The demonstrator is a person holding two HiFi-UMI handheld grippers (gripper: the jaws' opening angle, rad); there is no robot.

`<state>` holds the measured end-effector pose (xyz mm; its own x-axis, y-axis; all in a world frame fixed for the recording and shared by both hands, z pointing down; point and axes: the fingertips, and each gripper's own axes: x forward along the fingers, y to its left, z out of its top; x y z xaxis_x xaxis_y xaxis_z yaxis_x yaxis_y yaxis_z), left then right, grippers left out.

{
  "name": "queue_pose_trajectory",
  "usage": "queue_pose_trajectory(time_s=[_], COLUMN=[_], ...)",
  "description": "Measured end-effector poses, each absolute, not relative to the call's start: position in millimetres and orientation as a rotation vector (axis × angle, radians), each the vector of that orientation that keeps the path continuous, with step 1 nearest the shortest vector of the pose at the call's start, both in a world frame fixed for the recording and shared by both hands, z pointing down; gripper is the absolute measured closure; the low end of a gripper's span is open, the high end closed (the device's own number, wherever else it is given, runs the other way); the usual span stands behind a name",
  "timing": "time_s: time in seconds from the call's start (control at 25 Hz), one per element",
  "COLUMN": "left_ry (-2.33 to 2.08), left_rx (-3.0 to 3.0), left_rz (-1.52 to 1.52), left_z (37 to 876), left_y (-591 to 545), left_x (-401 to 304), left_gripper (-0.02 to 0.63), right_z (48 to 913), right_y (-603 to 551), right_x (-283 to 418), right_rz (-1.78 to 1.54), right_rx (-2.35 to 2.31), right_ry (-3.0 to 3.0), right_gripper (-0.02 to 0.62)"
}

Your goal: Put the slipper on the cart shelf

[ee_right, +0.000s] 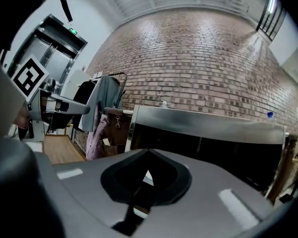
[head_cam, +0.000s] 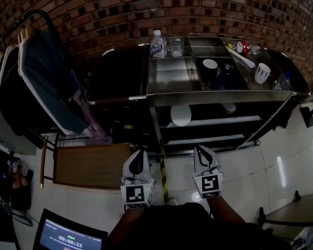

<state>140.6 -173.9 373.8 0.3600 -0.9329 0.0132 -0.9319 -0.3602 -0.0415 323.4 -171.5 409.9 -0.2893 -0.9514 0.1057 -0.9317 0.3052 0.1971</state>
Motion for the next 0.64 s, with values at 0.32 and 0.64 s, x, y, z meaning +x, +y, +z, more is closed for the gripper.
queue_pose_trajectory(time_s=[0.32, 0.64], left_ry=[1.703, 1.652], left_rx=[-2.596, -2.614], left_rz=[-0.02, 0.02], left_z=[372, 364], left_y=[-167, -166], left_x=[151, 157], left_gripper=[0.591, 0.591], right_z=[397, 393], right_y=[-161, -158], right_x=[316, 314], right_rz=[-0.338, -0.323], right_rx=[1.68, 1.728], right_ry=[-2.273, -2.287], right_gripper=[0.595, 0.595])
